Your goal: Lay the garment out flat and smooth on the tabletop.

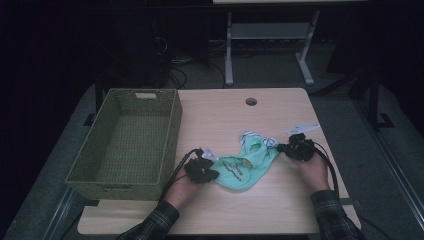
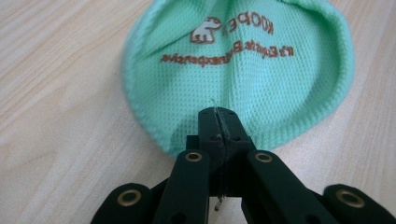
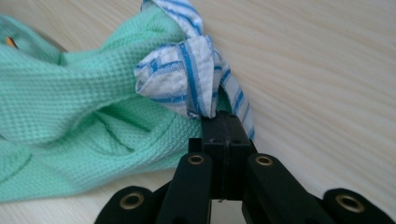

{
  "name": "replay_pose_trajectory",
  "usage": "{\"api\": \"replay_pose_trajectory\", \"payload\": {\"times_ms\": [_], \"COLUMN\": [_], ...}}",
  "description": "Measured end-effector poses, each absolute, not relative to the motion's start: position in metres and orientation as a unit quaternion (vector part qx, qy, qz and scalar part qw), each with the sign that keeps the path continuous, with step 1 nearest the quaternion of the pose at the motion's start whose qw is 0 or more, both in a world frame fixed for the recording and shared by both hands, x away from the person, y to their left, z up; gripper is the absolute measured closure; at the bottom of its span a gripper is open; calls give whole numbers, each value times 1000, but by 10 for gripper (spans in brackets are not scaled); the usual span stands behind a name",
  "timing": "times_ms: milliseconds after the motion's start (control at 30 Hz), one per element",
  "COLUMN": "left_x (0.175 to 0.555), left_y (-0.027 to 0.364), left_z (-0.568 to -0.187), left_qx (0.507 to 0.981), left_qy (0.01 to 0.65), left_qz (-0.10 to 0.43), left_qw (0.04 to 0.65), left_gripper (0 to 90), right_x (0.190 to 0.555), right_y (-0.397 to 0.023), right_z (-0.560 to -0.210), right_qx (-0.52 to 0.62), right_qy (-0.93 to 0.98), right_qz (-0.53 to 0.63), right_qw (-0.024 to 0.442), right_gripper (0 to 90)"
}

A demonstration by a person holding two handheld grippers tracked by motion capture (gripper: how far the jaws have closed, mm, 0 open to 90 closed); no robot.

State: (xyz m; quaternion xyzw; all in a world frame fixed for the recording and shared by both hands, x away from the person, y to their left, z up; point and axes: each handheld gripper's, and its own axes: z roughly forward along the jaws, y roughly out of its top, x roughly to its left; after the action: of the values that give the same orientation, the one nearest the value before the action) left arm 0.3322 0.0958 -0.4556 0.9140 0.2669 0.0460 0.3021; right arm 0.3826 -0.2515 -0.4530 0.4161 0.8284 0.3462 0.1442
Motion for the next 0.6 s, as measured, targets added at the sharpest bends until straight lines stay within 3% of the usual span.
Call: {"api": "replay_pose_trajectory", "payload": {"times_ms": [267, 600], "left_x": [332, 333], "left_y": [96, 96], "left_z": [-456, -456], "left_qx": [914, 914], "left_qy": [266, 265], "left_qz": [47, 43], "left_qw": [302, 304], "left_gripper": [892, 891], "right_x": [379, 372], "right_y": [-263, -274], "right_z": [-466, -438], "right_qx": [431, 432], "right_qy": [827, 802], "right_qz": [334, 385], "right_qw": [135, 147], "right_gripper": [900, 832]}}
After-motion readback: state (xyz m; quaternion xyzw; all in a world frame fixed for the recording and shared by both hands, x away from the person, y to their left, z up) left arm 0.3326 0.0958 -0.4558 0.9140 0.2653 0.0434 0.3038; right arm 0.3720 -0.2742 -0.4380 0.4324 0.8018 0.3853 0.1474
